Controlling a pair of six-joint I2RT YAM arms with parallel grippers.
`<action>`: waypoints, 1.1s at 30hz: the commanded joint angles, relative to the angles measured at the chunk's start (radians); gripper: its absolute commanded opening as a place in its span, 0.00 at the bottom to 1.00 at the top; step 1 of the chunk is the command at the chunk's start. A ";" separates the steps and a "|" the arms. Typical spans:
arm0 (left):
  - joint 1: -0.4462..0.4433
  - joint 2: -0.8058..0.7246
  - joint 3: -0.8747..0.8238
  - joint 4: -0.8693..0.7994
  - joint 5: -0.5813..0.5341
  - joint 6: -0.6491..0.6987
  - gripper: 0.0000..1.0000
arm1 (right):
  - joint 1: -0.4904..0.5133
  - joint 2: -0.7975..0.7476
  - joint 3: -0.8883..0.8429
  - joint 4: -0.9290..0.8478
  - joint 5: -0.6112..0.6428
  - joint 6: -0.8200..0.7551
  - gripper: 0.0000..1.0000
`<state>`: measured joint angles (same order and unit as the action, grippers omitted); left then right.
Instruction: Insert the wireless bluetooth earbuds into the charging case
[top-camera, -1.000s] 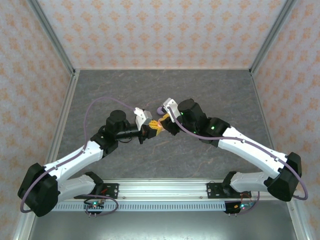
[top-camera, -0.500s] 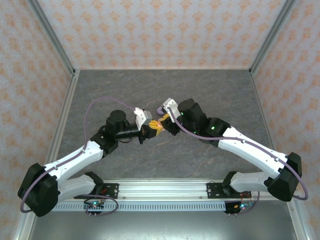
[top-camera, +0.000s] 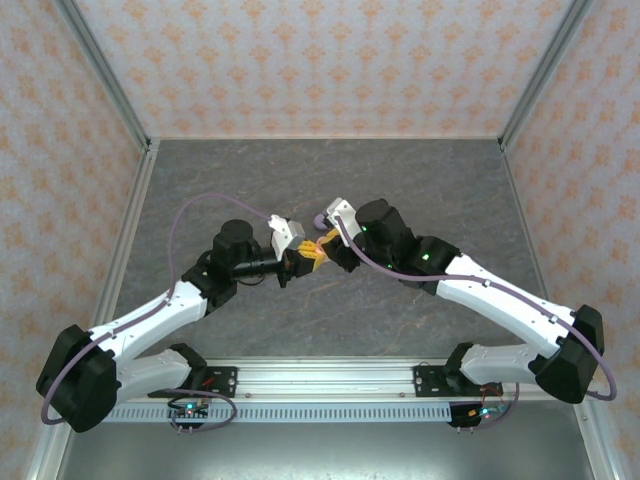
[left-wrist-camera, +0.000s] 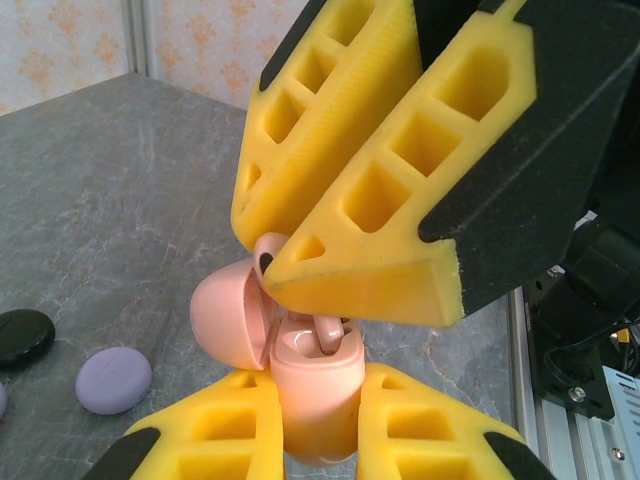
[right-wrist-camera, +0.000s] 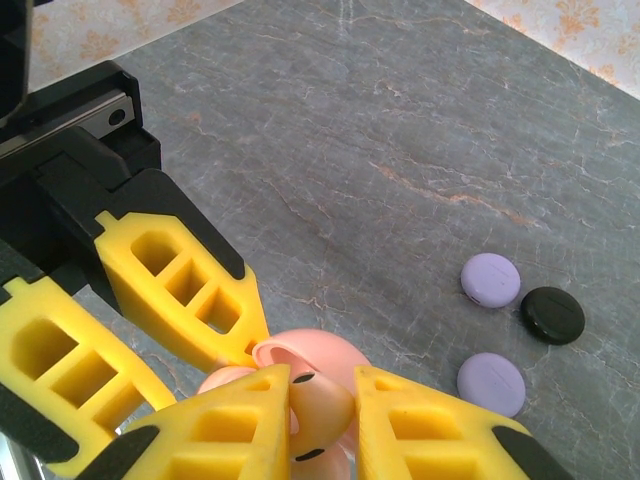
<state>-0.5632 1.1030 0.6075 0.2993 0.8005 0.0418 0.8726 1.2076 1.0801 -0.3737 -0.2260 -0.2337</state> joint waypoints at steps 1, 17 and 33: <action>-0.010 0.003 0.038 0.044 0.014 -0.013 0.00 | 0.005 -0.018 -0.019 -0.002 -0.006 -0.005 0.20; -0.011 -0.003 0.034 0.061 0.016 -0.021 0.00 | 0.005 -0.019 -0.005 -0.004 -0.053 0.020 0.24; -0.012 -0.003 0.026 0.081 0.014 -0.026 0.00 | 0.005 -0.019 0.046 -0.013 -0.050 0.047 0.29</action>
<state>-0.5636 1.1072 0.6075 0.3126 0.8043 0.0227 0.8726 1.2064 1.0832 -0.3794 -0.2634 -0.2028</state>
